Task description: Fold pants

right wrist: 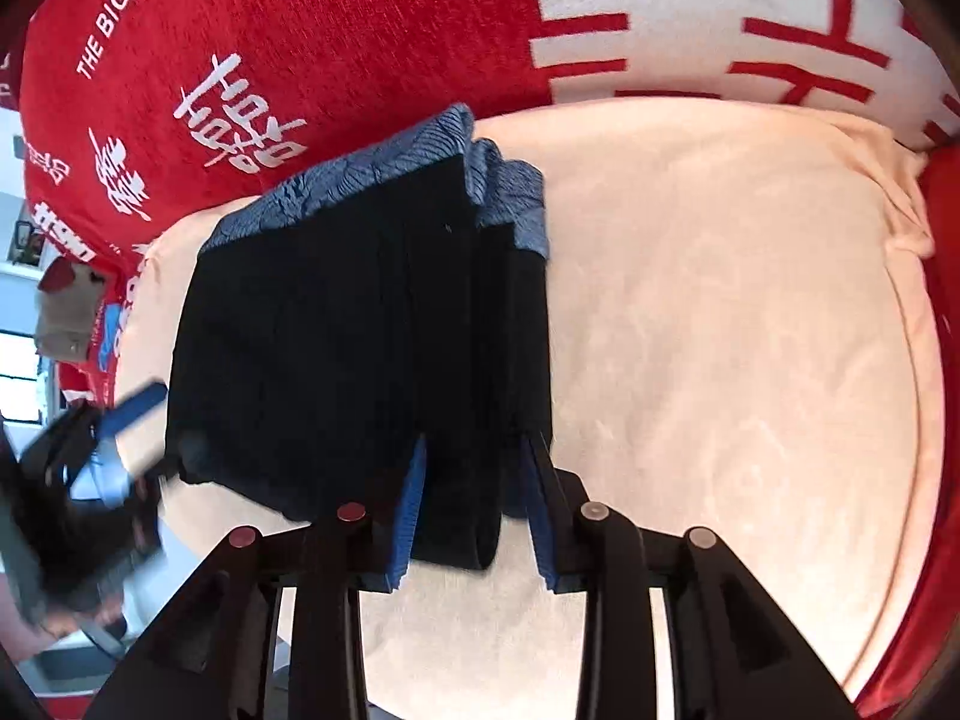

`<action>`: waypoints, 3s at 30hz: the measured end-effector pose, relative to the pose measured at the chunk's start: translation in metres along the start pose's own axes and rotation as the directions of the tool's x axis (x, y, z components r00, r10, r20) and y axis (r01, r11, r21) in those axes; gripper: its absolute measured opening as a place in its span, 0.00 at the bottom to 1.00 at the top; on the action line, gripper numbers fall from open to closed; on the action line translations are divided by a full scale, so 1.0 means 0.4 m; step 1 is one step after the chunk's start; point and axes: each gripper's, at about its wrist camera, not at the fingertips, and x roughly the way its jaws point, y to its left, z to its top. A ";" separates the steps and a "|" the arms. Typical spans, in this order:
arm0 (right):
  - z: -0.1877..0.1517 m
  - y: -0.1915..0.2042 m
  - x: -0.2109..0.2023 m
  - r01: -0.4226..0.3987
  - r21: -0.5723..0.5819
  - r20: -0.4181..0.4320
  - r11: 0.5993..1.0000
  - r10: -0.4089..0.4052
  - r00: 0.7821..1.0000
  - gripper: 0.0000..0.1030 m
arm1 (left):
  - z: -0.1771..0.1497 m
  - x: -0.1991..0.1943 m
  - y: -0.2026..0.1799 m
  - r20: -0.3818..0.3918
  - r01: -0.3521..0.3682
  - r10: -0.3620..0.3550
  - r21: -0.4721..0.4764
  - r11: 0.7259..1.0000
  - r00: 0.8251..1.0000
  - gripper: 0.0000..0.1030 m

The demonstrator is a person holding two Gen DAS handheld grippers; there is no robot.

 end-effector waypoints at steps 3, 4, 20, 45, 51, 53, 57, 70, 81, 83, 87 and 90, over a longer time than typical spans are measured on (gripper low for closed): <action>-0.026 -0.012 -0.020 0.031 0.038 0.004 0.999 -0.032 0.999 0.34 | -0.004 0.022 0.066 -0.043 -0.018 0.014 -0.077 0.997 0.999 0.51; -0.035 -0.016 -0.028 0.046 0.053 0.009 0.998 -0.046 0.999 0.34 | -0.001 0.032 0.087 -0.054 -0.009 0.004 -0.101 0.995 0.999 0.51; -0.045 0.112 -0.028 0.045 0.029 0.042 0.999 -0.046 0.998 0.36 | -0.005 0.115 0.134 -0.098 0.081 -0.106 -0.235 0.969 0.990 0.75; -0.050 0.099 0.012 0.074 -0.001 -0.011 0.997 -0.074 0.997 0.42 | -0.006 0.167 0.189 -0.117 0.067 -0.102 -0.270 0.960 0.988 0.84; -0.048 0.098 0.012 0.064 -0.004 -0.013 0.998 -0.064 0.998 0.43 | 0.001 0.167 0.203 -0.121 0.096 -0.133 -0.271 0.958 0.984 0.84; -0.046 0.095 0.011 0.052 0.003 -0.016 0.999 -0.052 0.999 0.45 | 0.006 0.157 0.203 -0.115 0.090 -0.123 -0.261 0.961 0.986 0.84; -0.044 0.089 0.009 0.035 0.010 -0.022 0.999 -0.035 0.999 0.45 | 0.028 0.146 0.220 -0.102 0.075 -0.106 -0.267 0.961 0.989 0.84; -0.007 0.021 -0.022 0.000 0.101 -0.006 0.995 0.001 1.000 0.48 | 0.054 0.170 0.274 -0.117 0.135 -0.182 -0.328 0.935 0.976 0.84; 0.016 -0.059 0.000 -0.071 0.190 -0.021 0.979 0.076 0.997 0.62 | 0.049 0.210 0.284 -0.140 0.288 -0.365 -0.388 0.875 0.921 0.84; 0.024 -0.073 0.009 -0.107 0.205 -0.022 0.973 0.113 0.993 0.68 | 0.051 0.219 0.286 -0.139 0.313 -0.393 -0.396 0.863 0.909 0.84; 0.042 -0.099 0.031 -0.151 0.210 -0.035 0.966 0.161 0.986 0.70 | 0.057 0.218 0.300 -0.121 0.329 -0.396 -0.369 0.869 0.910 0.84; 0.053 -0.123 0.045 -0.188 0.229 -0.038 0.955 0.202 0.979 0.73 | 0.067 0.224 0.319 -0.111 0.367 -0.435 -0.379 0.850 0.893 0.84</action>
